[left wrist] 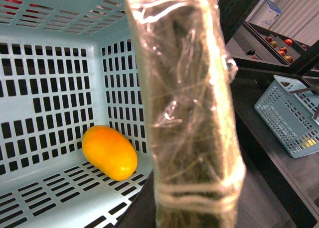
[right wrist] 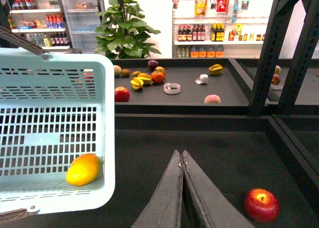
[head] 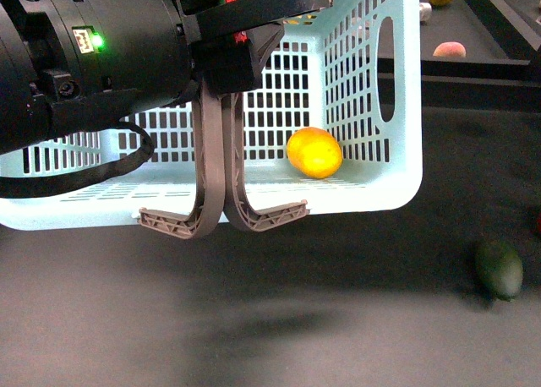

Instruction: Pick mango with right arm and hold basket with left

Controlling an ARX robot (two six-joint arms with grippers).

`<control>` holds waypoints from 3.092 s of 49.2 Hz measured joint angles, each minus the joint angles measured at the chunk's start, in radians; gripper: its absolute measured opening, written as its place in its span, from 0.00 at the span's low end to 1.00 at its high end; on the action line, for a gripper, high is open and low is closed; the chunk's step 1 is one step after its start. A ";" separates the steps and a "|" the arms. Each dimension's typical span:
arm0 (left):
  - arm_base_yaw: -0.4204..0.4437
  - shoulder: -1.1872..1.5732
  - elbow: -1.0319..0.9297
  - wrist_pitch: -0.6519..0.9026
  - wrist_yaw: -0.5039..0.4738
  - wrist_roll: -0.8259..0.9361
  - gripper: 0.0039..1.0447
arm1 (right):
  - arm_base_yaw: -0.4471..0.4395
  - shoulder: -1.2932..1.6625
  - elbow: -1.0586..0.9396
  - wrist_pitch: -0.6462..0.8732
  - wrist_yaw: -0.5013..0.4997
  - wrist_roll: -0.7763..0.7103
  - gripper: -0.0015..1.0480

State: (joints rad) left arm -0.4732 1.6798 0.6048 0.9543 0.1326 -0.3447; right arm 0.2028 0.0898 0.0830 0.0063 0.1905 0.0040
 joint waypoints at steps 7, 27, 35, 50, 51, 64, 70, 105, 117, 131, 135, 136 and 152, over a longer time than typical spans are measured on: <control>0.000 0.000 0.000 0.000 0.000 0.000 0.07 | -0.093 -0.025 -0.013 -0.010 -0.119 0.000 0.02; 0.000 0.000 0.000 0.000 -0.002 0.000 0.07 | -0.200 -0.084 -0.077 -0.010 -0.188 0.000 0.02; 0.000 0.000 0.000 0.000 -0.001 0.000 0.07 | -0.200 -0.086 -0.078 -0.010 -0.188 0.000 0.02; 0.000 0.000 0.000 0.000 -0.002 0.000 0.07 | -0.200 -0.086 -0.078 -0.010 -0.188 0.000 0.02; 0.000 0.000 0.000 0.000 -0.002 0.000 0.07 | -0.200 -0.086 -0.078 -0.010 -0.188 0.000 0.02; 0.000 0.000 0.000 0.000 -0.001 0.000 0.07 | -0.200 -0.086 -0.078 -0.010 -0.188 0.000 0.02; 0.000 0.000 0.000 0.000 -0.001 0.000 0.07 | -0.200 -0.086 -0.078 -0.010 -0.188 0.000 0.02; 0.005 0.068 0.102 0.007 -0.323 -0.075 0.07 | -0.200 -0.086 -0.078 -0.010 -0.188 -0.001 0.92; 0.065 0.125 0.229 -0.148 -0.430 -0.346 0.07 | -0.200 -0.086 -0.078 -0.010 -0.188 -0.001 0.92; 0.132 0.225 0.362 -0.287 -0.524 -0.638 0.07 | -0.200 -0.086 -0.078 -0.010 -0.188 -0.001 0.92; 0.162 0.247 0.387 -0.314 -0.540 -0.719 0.07 | -0.200 -0.086 -0.078 -0.010 -0.188 -0.001 0.92; 0.172 0.256 0.395 -0.322 -0.545 -0.748 0.07 | -0.200 -0.086 -0.078 -0.010 -0.188 -0.001 0.92; 0.303 0.341 0.438 -0.374 -0.570 -0.917 0.07 | -0.200 -0.086 -0.078 -0.010 -0.188 -0.001 0.92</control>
State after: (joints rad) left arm -0.1703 2.0209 1.0424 0.5800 -0.4377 -1.2613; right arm 0.0025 0.0040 0.0051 -0.0036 0.0021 0.0032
